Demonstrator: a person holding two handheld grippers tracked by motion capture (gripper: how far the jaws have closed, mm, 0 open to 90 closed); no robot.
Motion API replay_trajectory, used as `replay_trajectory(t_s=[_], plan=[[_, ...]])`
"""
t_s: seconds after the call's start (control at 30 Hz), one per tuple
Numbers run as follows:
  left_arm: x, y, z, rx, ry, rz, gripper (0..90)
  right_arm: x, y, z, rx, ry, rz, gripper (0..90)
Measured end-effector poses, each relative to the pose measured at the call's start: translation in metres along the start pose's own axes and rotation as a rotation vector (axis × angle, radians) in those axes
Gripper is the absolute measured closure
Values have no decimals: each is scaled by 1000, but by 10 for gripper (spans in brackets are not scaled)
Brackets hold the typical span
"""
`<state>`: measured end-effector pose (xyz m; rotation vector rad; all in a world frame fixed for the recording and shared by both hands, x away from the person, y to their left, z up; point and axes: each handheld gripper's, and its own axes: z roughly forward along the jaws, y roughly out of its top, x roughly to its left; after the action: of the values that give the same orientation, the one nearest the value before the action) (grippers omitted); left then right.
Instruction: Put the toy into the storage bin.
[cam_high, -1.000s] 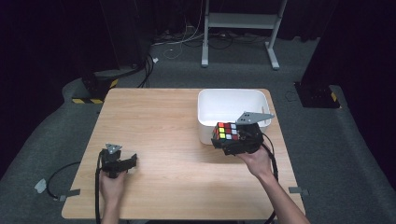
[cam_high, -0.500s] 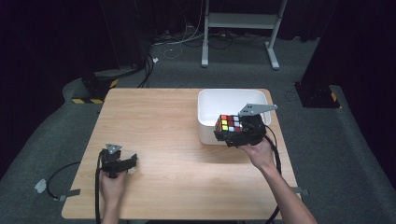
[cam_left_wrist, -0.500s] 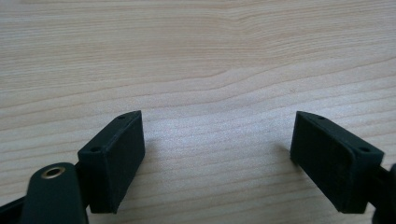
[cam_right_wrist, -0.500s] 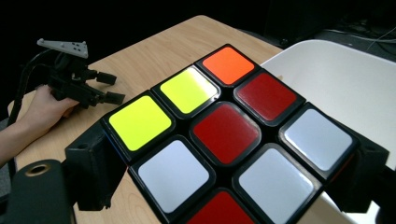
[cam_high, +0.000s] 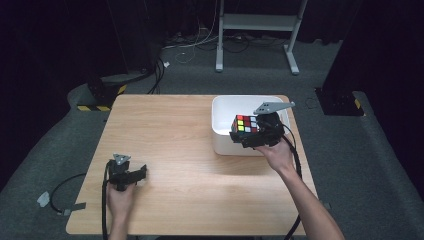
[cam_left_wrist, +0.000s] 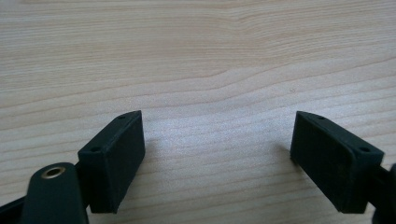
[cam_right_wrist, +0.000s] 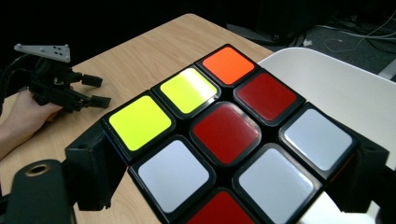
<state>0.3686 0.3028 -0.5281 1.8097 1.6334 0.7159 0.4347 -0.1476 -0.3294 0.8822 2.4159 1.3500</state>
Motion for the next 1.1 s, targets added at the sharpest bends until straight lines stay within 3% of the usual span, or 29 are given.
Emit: replay_trajectory(t_s=[0.1,0.3,0.47,0.53,0.6,0.63,0.83,0.97,1.03,1.1], plan=[[0,0,0,0,0,0,180,-3,4,4,12,-38,7,140],[0,0,0,0,0,-1,180,-13,8,8,9,-45,35,139],[0,0,0,0,0,-1,180,-28,12,10,-10,-51,82,139],[0,0,0,0,0,-1,180,-38,12,11,-27,-44,130,139],[0,0,0,0,0,0,180,-42,11,12,-28,-40,146,139],[0,0,0,0,0,-1,180,-48,10,14,-24,-57,166,139],[0,0,0,0,0,-1,180,-56,7,21,-1,-113,157,139],[0,0,0,0,0,0,180,-57,9,26,35,-148,140,139],[0,0,0,0,0,0,180,-58,14,29,80,-183,110,138],[0,0,0,0,0,-1,180,-59,15,31,73,-182,107,139]])
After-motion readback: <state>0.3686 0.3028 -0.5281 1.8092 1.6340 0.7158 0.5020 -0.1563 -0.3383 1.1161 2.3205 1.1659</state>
